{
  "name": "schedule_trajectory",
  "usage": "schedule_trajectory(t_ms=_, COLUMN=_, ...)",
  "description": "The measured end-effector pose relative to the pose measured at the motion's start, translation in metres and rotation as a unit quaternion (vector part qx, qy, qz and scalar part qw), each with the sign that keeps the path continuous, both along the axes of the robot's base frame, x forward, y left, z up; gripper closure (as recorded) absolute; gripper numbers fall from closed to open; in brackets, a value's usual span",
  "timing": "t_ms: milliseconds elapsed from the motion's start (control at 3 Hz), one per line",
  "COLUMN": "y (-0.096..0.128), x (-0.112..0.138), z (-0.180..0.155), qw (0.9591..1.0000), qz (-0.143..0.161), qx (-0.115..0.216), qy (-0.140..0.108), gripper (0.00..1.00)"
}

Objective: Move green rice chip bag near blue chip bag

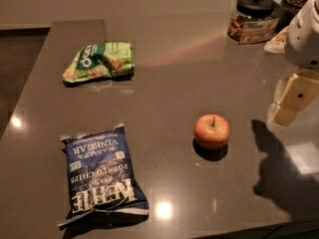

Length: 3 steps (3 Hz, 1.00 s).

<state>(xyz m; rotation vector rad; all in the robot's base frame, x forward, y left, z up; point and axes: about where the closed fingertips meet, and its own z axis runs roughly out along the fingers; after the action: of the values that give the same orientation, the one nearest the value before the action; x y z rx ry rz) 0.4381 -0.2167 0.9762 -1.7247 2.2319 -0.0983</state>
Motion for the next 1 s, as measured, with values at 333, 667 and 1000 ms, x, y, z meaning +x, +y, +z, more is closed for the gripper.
schedule_trajectory(t_ms=333, y=0.0, x=0.0, z=0.0, qw=1.0, qz=0.0, qx=0.0, qy=0.0, gripper=0.0)
schedule_trajectory(t_ms=667, y=0.024, x=0.023, z=0.0, qw=0.9992, qz=0.016, qx=0.035, qy=0.009, gripper=0.0)
schedule_trajectory(t_ms=1000, y=0.056, x=0.039, z=0.002, qw=0.9962, qz=0.039, qx=0.077, qy=0.013, gripper=0.0)
